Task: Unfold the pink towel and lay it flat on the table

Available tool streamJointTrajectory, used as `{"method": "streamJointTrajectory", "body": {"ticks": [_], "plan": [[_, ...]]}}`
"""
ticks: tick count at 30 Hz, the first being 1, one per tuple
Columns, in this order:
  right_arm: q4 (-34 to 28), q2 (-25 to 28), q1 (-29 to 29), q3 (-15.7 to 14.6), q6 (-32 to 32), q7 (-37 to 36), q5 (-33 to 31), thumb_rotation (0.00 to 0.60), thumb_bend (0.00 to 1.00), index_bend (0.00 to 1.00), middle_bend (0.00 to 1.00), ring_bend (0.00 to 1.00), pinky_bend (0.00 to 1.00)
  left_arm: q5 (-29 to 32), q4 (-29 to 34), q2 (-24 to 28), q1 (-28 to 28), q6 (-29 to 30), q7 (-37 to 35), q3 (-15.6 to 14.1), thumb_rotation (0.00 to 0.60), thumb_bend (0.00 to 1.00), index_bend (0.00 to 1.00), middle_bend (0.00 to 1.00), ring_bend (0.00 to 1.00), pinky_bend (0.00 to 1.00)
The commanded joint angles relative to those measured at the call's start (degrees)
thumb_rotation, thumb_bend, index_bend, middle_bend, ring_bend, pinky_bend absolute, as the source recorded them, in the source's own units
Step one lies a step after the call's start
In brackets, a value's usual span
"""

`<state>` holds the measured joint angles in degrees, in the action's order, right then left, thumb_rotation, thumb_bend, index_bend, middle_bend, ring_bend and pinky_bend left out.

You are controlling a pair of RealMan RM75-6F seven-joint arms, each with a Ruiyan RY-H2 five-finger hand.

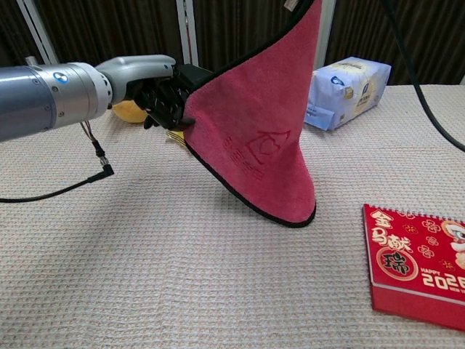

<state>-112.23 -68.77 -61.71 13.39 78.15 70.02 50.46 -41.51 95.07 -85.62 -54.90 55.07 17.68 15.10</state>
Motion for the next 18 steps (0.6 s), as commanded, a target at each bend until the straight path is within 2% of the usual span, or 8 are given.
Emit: {"method": "streamJointTrajectory", "body": {"ticks": [1,8,18], "plan": [[-0.54,0.64,0.59,-0.13,0.43,-0.26,0.37,0.600,0.59,0.80,1.00,1.00,0.98,-0.13,1.48,1.95,0.46,1.13,1.05,0.34,0.600,0.73,0.69,0.73,0.71,0.69],[-2.52,2.57,2.37,-0.36,1.11,-2.23,2.16,0.600,0.59,0.80,1.00,1.00,0.98,-0.63,3.60,5.39,0.23,2.70,3.14,1.45,0.600,0.73,0.69,0.73,0.71,0.69],[-3.82,3.64,5.02,-1.53,0.81,-6.48,6.09,0.600,0.59,0.80,1.00,1.00,0.98,-0.74,5.16,5.74,-2.91,5.91,8.23,4.18,0.600,0.73,0.70,0.73,0.71,0.69]]}}
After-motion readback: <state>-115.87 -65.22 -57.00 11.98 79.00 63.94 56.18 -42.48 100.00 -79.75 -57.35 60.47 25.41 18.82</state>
